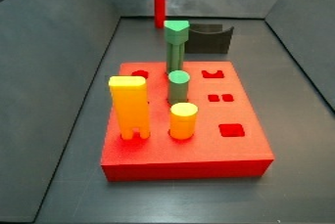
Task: Pick up the star object. Move up. Move to above the board. Insert the star object.
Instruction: Pick up the star object.
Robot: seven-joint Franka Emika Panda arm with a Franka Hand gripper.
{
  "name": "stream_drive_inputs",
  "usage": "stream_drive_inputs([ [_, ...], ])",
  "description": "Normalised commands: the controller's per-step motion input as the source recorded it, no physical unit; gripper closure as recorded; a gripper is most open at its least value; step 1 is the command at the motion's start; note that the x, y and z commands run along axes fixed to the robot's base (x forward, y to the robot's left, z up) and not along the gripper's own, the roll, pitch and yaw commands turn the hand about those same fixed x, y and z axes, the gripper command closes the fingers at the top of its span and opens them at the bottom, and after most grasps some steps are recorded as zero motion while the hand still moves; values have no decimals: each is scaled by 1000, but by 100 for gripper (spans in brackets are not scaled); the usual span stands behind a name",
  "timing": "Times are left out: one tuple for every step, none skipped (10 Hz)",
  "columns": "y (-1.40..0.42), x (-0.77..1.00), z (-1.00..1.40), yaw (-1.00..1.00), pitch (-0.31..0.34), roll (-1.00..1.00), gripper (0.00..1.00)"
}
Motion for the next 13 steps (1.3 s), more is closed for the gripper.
stream_drive_inputs([
  [0,-646,-11,-383,-177,31,0],
  [140,-383,-303,-171,-96,197,0],
  [297,-480,-329,-97,-116,211,0],
  [703,154,-237,40,30,61,0],
  [574,0,-231,0,0,89,0],
  [629,226,-246,0,1,36,0],
  [657,489,-149,0,16,0,0],
  [603,523,-103,0,0,-23,0],
  [537,609,-180,-91,44,-60,0],
  [457,663,-203,-97,66,-47,0],
  [0,-34,0,0,0,0,0],
  [-17,-66,-420,23,0,200,0],
  [-57,-263,-731,51,-9,294,0],
])
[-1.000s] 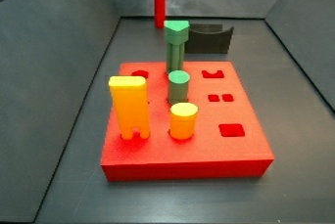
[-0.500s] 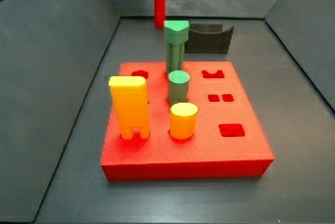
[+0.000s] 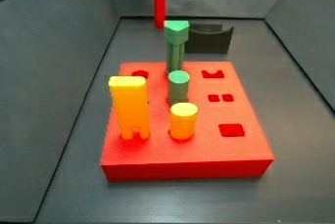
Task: Pick up the star object. Move up. Move to above the board. Insert the star object.
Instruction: Pick up the star object.
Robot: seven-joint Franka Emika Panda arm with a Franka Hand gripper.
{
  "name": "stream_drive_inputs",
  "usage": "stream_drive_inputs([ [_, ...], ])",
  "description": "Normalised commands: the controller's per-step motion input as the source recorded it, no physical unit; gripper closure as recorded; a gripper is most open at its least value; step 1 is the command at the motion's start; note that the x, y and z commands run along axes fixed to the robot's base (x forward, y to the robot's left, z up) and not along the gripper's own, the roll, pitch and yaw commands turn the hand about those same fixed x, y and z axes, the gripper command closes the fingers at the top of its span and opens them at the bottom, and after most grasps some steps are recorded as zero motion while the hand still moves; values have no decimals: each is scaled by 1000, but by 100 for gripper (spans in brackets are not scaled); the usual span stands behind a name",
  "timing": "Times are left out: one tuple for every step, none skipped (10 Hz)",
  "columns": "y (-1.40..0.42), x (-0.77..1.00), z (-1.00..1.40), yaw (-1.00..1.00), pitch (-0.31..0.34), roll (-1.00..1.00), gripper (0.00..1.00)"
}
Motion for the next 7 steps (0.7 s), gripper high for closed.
stream_drive_inputs([
  [0,-160,-766,34,-7,303,0],
  [0,-134,-769,74,-26,306,0],
  [63,6,-611,97,0,189,0],
  [174,114,-463,54,36,137,0],
  [171,0,-526,89,4,164,0],
  [126,0,-540,103,9,200,0],
  [43,123,-20,49,93,11,0],
])
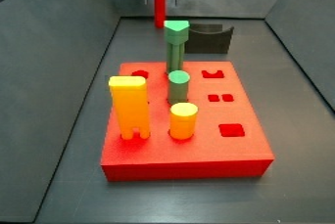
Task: Pick up the star object. Move up. Move to above the board. Insert the star object.
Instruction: Pick up the star object.
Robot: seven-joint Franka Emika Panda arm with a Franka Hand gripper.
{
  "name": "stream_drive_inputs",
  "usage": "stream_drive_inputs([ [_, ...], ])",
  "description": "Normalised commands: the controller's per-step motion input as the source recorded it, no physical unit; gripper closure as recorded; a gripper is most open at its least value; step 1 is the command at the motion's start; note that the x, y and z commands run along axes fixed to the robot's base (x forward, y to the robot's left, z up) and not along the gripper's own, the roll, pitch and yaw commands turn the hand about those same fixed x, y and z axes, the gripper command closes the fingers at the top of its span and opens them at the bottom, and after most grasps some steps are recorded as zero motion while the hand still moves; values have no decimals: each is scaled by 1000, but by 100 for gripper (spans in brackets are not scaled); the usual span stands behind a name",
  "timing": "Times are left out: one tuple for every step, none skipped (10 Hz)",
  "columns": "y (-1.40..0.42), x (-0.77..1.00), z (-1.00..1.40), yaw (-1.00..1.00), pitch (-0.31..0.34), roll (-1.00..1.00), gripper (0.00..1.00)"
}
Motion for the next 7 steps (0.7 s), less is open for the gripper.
stream_drive_inputs([
  [40,-69,0,0,-14,-11,0],
  [431,0,-283,149,-107,-164,0],
  [34,0,0,0,0,-9,0],
  [-40,0,-197,0,-57,-74,0],
  [0,-66,-54,0,-86,-26,0],
  [-23,43,-126,0,0,0,0],
  [-357,-306,-360,-163,-80,0,0],
])
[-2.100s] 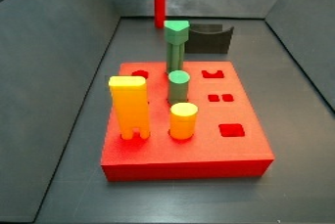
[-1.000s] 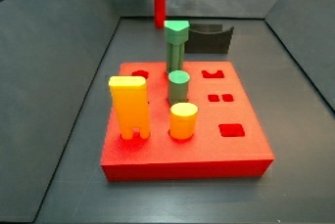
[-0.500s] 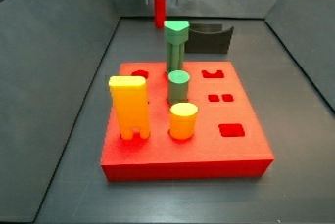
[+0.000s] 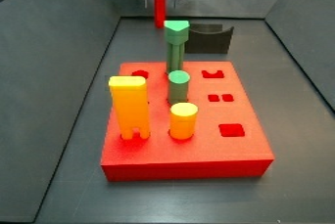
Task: Pick up the star object. Move up. Move to above the board. Insert the star object.
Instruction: Pick up the star object.
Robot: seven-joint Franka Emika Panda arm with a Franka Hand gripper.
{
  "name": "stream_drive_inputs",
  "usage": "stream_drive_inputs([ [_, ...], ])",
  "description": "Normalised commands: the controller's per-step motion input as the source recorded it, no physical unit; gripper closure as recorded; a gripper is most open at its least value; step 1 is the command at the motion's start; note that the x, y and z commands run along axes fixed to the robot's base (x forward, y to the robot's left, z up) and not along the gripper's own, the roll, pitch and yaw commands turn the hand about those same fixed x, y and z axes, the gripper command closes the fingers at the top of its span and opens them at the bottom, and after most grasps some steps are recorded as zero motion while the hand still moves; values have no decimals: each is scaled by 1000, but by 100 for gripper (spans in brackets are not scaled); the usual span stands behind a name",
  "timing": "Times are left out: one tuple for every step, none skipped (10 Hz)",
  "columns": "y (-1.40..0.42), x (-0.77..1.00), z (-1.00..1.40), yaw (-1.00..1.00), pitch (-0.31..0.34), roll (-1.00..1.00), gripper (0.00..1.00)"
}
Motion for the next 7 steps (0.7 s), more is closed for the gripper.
stream_drive_inputs([
  [-243,-300,-194,-86,-111,0,0],
  [0,0,0,0,0,0,0],
  [0,0,0,0,0,0,100],
  [0,0,0,0,0,0,100],
  [0,0,0,0,0,0,100],
  [0,0,0,0,0,0,100],
  [0,0,0,0,0,0,100],
])
